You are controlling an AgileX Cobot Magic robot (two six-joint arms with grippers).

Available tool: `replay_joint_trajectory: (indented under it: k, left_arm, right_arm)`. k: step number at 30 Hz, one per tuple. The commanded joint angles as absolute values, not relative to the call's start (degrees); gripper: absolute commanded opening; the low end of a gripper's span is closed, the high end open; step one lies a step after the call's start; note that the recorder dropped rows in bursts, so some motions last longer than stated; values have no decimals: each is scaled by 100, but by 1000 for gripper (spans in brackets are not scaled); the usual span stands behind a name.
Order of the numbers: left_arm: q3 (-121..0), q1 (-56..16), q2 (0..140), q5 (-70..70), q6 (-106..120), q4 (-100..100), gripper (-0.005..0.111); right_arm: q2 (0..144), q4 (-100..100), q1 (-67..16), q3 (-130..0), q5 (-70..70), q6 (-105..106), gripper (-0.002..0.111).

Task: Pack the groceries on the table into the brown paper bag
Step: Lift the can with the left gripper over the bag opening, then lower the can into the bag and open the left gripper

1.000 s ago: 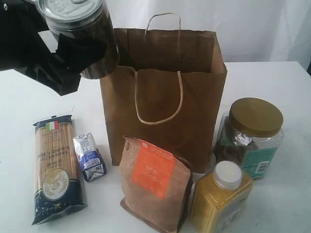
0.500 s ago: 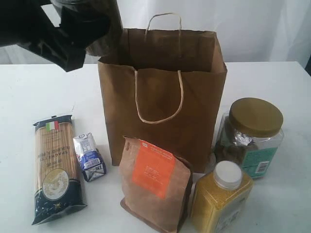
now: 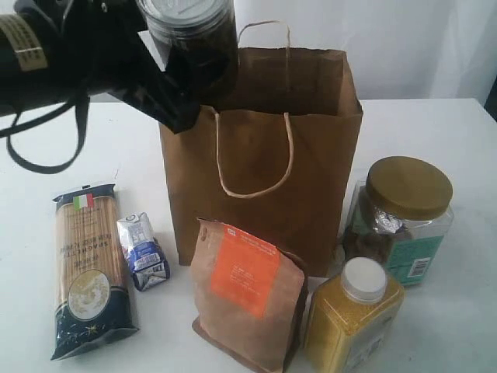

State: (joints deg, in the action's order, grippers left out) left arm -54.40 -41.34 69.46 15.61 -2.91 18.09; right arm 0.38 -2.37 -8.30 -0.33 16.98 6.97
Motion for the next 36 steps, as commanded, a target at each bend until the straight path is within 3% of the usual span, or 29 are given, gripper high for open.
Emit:
replay_joint_trajectory:
  k: [1,12,36]
  left_arm:
    - [-5612,-4110,7074,1892,-336,1801,0]
    - [-6173,-4110,7238,886,-1105,1801,0]
    - [-6532,-3997,7831,631,-1912,1906,0]
  right_arm:
    - [0,-254,-797,0,1664,685,0]
    - [0,-254,-797,0,1664,685,0]
    - [0,-254,-797,0,1664,685,0]
